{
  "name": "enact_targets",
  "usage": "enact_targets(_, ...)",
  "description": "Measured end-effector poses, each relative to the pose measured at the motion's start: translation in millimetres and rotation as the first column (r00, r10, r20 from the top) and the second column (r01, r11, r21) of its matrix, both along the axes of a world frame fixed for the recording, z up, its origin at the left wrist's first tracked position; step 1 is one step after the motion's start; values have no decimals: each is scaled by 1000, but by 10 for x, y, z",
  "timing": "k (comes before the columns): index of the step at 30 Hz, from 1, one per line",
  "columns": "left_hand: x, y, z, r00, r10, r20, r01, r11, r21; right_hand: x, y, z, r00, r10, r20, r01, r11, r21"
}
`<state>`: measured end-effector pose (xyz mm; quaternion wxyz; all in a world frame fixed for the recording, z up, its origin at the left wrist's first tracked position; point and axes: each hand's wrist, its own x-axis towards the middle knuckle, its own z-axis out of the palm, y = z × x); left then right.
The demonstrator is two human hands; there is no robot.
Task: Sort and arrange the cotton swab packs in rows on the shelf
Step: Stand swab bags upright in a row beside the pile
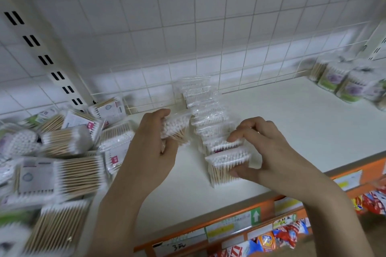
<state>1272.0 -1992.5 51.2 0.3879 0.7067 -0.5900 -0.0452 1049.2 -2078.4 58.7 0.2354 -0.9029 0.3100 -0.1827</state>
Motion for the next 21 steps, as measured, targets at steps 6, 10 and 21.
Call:
enact_targets(6, 21, 45, 100, 1000, -2, 9, 2, 999, -50, -16, 21, 86, 1000, 21, -11, -21, 1000, -14)
enact_targets(10, 42, 94, 183, 999, 14, 33, -13, 999, -41, -3, 30, 135, 1000, 27, 2, -27, 999, -21)
enact_targets(21, 272, 1, 297, 990, 48, 133, -42, 998, -51, 364, -110, 199, 987, -72, 142, 76, 997, -22)
